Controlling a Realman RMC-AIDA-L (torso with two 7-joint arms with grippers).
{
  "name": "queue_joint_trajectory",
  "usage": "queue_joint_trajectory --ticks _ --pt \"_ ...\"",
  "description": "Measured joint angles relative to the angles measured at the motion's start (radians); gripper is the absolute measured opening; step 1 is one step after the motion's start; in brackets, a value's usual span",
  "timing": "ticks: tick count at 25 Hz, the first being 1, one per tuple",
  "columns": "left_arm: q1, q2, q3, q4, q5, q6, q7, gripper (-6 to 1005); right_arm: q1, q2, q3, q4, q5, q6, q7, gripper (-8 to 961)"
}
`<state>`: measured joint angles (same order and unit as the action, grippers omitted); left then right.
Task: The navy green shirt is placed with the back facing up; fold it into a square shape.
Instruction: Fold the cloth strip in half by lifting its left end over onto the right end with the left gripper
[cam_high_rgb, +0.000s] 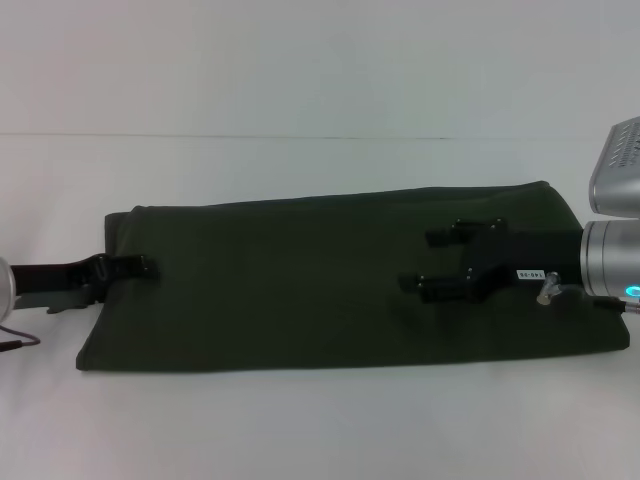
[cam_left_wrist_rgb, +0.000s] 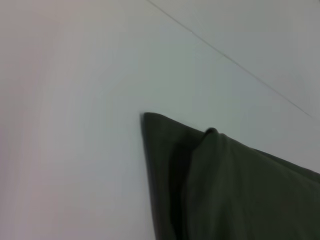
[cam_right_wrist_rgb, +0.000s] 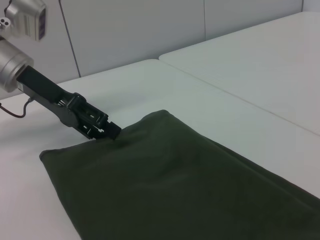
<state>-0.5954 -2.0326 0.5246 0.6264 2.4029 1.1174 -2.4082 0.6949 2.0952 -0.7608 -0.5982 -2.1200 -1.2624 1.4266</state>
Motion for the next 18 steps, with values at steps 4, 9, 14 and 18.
queue_joint_trajectory --ticks 4,9,14,18 --pt "-0.014 -0.001 0.0 -0.017 -0.001 0.005 0.0 861 0.0 0.0 0.0 0.0 0.0 0.0 0.0 865" --pt "-0.038 -0.003 0.0 -0.041 -0.001 0.007 0.0 860 0.0 -0.001 0.0 0.0 0.0 0.0 0.0 865" --pt "-0.047 -0.006 0.001 -0.048 -0.002 0.008 0.02 860 -0.003 -0.001 0.0 0.0 0.0 0.0 0.0 865" --pt "-0.052 -0.006 0.018 -0.047 0.001 0.011 0.026 859 -0.003 -0.002 0.0 0.0 0.0 0.0 0.0 865"
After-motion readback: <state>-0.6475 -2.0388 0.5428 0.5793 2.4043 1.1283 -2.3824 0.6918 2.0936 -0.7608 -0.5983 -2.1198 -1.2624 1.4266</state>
